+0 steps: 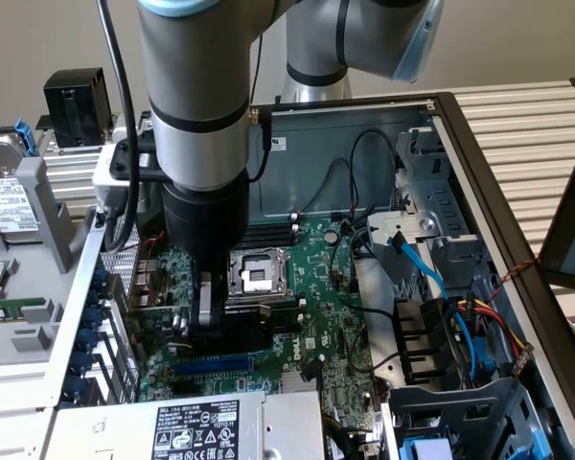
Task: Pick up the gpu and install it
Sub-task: 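Insert the gpu into the slot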
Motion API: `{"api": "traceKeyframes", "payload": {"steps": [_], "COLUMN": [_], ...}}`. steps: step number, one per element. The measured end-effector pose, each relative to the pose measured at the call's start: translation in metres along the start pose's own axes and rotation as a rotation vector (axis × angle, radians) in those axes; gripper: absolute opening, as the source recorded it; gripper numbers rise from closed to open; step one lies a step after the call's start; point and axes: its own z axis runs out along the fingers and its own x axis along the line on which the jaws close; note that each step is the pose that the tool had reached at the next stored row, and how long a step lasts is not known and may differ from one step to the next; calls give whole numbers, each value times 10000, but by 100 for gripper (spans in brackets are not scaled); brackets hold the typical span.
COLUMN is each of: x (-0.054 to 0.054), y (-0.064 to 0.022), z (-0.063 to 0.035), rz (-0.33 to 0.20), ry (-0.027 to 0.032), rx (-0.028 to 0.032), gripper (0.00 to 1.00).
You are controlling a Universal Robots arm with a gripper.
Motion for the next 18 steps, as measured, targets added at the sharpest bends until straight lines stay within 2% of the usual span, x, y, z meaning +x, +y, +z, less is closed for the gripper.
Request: {"api": "traceKeyframes", "payload": {"steps": [6,10,18], "x": [4,4,5], "y": [4,7,16], "z": [26,29,51], "rz": [11,34,62], "ry": [-2,-2,-4], "rx": [0,-32,-40], "gripper": [27,27,27]}}
